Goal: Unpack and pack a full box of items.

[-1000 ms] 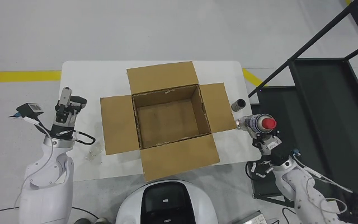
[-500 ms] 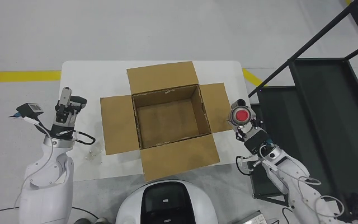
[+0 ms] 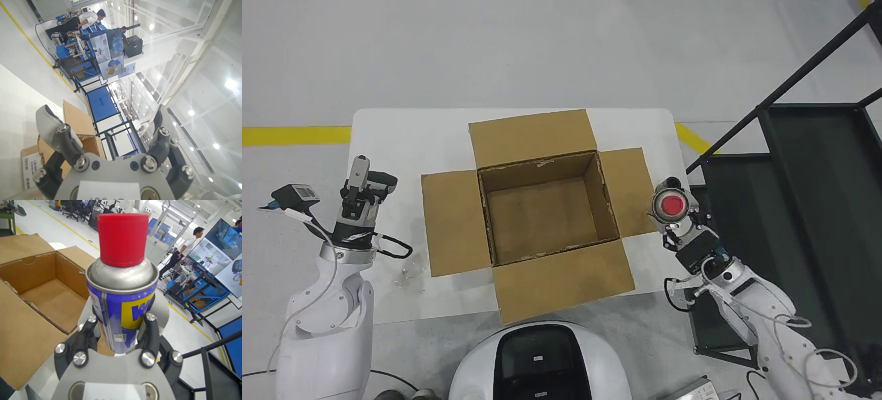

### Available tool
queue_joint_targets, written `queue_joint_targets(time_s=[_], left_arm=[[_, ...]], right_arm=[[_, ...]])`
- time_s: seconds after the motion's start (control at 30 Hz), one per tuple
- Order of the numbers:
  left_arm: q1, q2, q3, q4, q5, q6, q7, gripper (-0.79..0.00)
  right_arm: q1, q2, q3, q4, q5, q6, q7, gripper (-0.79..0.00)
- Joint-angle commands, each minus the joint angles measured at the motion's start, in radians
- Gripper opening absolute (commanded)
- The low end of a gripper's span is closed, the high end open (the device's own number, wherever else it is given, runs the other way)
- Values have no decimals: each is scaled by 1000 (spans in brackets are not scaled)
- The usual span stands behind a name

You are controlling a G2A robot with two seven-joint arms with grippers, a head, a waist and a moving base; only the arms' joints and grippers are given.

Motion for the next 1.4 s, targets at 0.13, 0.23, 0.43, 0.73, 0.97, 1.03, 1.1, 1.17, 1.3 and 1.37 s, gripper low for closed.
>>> queue_joint_targets(time_s=[0.13, 0.23, 0.43, 0.73, 0.97, 1.03, 1.1, 1.17, 1.3, 1.37], left_arm=[[0, 0, 0, 0, 0, 0, 0, 0], [0, 0, 0, 0, 0, 0, 0, 0], [0, 0, 0, 0, 0, 0, 0, 0], [0, 0, 0, 0, 0, 0, 0, 0], [0, 0, 0, 0, 0, 0, 0, 0], [0, 0, 0, 0, 0, 0, 0, 0], [0, 0, 0, 0, 0, 0, 0, 0], [0, 0, 0, 0, 0, 0, 0, 0], [0, 0, 0, 0, 0, 0, 0, 0], [0, 0, 0, 0, 0, 0, 0, 0]], right_arm=[[54, 8, -8, -174, -132, -108, 176, -785], [111, 9, -52, -216, -156, -197, 281, -785], [280, 3, -215, -240, -189, -369, 526, -785], [522, -31, -437, -127, -86, -488, 912, -785], [547, -37, -456, -115, -55, -493, 945, -785], [547, -37, -456, -115, -55, -493, 945, -785], [547, -37, -456, -115, -55, -493, 945, -785], [547, -37, -456, -115, -55, -493, 945, -785], [547, -37, -456, -115, -55, -493, 945, -785], [545, -37, -456, -113, -55, -490, 943, -785]])
